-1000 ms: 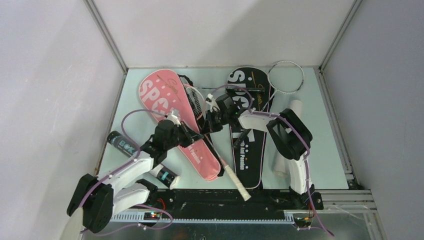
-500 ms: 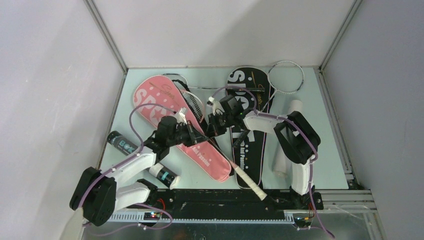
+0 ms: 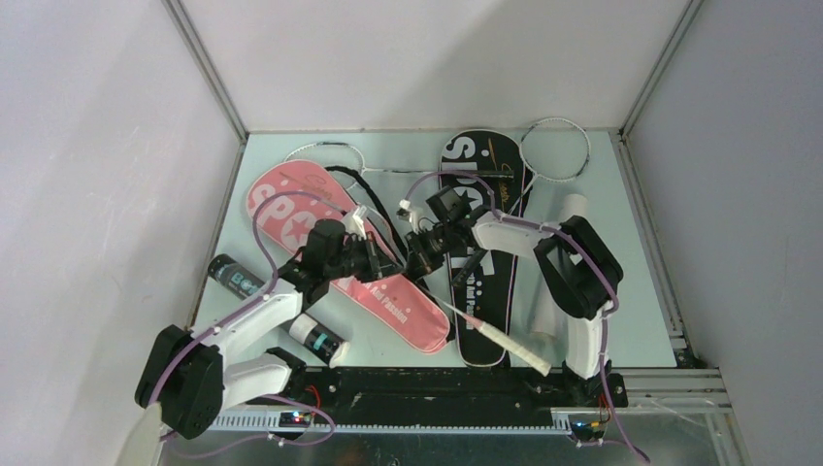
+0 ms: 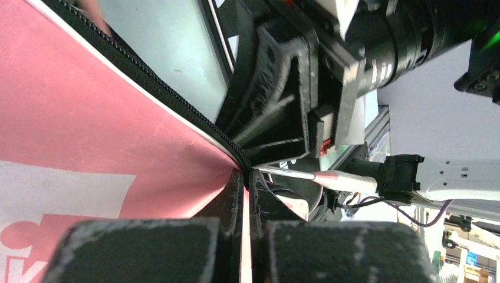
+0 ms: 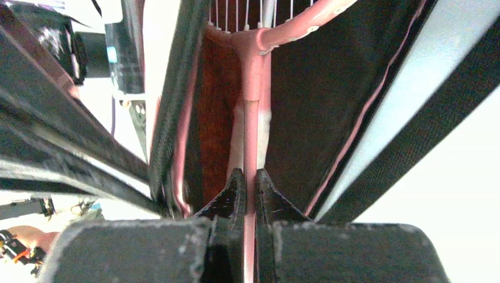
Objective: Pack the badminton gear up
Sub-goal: Place the racket in the racket bag.
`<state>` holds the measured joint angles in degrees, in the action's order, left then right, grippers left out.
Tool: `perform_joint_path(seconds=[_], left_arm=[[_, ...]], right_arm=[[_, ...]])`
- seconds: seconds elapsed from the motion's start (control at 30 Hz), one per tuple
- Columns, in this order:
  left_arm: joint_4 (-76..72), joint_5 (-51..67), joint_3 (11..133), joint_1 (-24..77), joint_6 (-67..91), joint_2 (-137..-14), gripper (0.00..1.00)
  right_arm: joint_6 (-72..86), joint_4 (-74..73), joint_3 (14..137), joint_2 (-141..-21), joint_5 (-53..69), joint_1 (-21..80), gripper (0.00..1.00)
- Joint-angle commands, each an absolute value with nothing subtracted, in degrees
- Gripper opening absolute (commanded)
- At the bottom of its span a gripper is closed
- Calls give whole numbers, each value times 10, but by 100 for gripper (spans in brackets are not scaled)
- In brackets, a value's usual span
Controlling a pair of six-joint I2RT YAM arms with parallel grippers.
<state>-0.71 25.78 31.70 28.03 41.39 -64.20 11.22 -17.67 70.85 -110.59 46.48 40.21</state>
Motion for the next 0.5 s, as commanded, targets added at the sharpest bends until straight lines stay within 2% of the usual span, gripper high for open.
perform_joint_path(seconds=[0.0,0.17,0.47], left_arm=[[-42,279,322,293,395,-625,0],[-69,285,309,306,403,-614,0],[-89,286,297,312,410,-630,0]], right_arm=[[159,-87,790,-1138,501,410,0],[219,-48,873,-1202,482,421,0],[305,63,905,-1252,481,429,0]])
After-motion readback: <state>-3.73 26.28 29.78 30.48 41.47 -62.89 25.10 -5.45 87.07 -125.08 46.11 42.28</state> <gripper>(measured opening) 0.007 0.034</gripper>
